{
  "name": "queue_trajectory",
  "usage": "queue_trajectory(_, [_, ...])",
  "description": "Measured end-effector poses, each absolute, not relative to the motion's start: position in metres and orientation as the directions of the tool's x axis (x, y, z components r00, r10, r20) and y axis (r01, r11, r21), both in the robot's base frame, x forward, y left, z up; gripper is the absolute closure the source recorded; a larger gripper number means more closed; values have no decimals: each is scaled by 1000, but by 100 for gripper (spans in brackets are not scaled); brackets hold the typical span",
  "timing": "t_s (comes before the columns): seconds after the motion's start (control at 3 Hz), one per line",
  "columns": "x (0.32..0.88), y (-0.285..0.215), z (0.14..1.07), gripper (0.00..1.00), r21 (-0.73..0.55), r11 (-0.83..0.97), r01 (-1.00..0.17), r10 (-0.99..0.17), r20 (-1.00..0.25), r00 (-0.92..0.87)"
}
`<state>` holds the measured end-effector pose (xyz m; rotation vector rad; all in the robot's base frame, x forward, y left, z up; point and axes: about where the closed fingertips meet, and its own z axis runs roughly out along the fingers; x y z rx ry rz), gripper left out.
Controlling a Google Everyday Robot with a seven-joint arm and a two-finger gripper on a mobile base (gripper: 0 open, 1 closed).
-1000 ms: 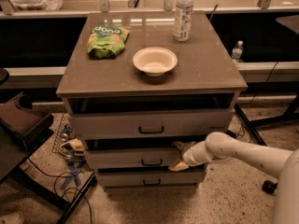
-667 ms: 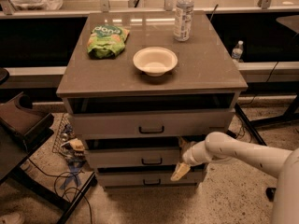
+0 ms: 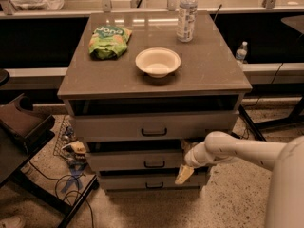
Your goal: Open middle drawer
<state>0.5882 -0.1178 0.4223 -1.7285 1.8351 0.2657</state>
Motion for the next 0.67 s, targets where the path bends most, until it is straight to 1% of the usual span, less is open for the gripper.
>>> queue_trajectory(0.33, [582, -130, 432, 0, -254, 89, -963, -907, -421, 27])
queue_trajectory(0.67, [579, -131, 430, 0, -240, 82, -967, -917, -399, 22])
